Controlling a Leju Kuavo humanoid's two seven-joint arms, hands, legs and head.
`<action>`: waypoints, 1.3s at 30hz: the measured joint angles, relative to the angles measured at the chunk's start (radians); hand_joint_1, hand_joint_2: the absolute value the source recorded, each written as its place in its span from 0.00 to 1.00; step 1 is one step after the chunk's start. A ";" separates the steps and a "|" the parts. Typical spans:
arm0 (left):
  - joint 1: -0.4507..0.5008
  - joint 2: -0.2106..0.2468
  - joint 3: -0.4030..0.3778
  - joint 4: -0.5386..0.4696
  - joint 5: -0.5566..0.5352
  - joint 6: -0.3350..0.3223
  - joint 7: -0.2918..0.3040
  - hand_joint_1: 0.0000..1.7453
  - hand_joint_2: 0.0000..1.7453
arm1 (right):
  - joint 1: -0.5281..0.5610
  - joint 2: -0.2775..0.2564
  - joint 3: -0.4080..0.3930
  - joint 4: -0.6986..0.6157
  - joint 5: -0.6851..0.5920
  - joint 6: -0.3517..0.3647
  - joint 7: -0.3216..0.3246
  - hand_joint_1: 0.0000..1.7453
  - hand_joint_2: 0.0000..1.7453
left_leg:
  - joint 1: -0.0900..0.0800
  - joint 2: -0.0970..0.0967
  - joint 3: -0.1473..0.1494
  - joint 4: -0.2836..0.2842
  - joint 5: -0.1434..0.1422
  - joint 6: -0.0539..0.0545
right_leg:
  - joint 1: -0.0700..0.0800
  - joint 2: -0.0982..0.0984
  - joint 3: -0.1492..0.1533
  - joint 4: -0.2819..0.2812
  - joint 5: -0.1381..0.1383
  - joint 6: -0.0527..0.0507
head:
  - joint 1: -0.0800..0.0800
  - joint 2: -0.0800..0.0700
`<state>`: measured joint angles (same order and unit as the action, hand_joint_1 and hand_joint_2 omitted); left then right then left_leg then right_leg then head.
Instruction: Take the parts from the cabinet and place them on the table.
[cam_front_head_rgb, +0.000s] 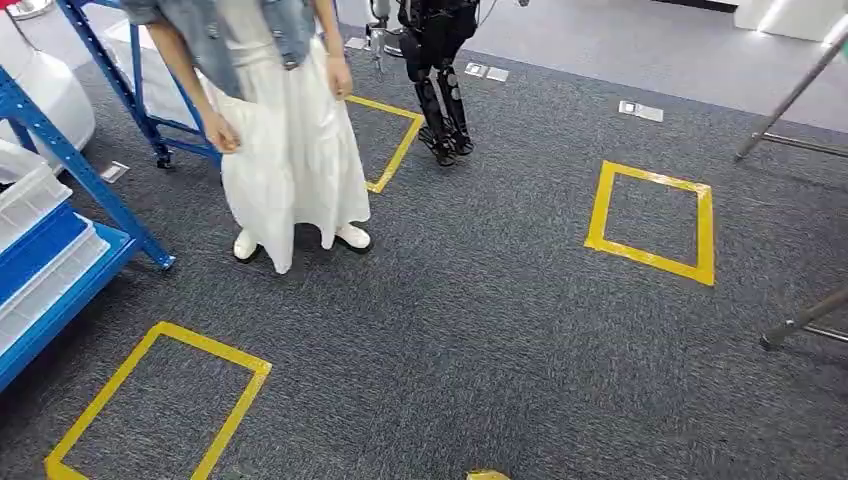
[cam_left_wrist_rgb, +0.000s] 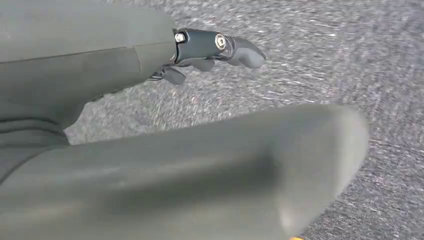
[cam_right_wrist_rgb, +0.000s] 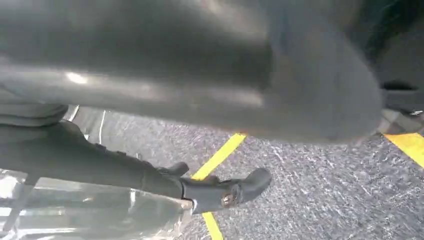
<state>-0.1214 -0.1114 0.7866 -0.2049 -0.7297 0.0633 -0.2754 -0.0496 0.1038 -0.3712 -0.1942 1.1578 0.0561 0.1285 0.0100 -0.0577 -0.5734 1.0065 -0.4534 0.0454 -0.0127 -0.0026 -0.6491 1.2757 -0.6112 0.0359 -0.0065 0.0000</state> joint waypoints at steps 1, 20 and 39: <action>0.000 0.000 0.000 0.000 -0.003 0.000 0.001 0.00 0.00 | -0.001 0.000 -0.003 0.000 -0.001 0.000 -0.003 0.00 0.00 | 0.000 -0.015 0.001 0.000 0.001 -0.001 | 0.000 0.005 0.038 -0.083 0.040 0.011 | 0.001 0.000; -0.022 0.005 0.003 0.000 -0.026 0.006 0.016 0.00 0.00 | -0.009 0.006 -0.016 0.001 0.012 0.000 -0.010 0.00 0.00 | -0.009 0.128 0.001 0.012 -0.017 -0.028 | 0.023 -0.108 0.134 -0.277 0.102 -0.040 | -0.005 0.000; -0.029 0.011 0.003 0.002 -0.058 -0.009 0.029 0.00 0.00 | -0.009 0.010 -0.039 0.003 0.006 0.000 -0.010 0.00 0.00 | 0.016 -0.061 -0.016 0.004 0.008 -0.046 | -0.024 0.030 0.124 -0.266 0.111 -0.012 | 0.003 0.000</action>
<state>-0.1503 -0.0999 0.7893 -0.2026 -0.7881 0.0542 -0.2461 -0.0584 0.1137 -0.4101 -0.1911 1.1635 0.0565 0.1186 0.0260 -0.1191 -0.5895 1.0110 -0.4457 -0.0010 -0.0366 0.0275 -0.5246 1.0095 -0.5001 0.0236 -0.0034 0.0000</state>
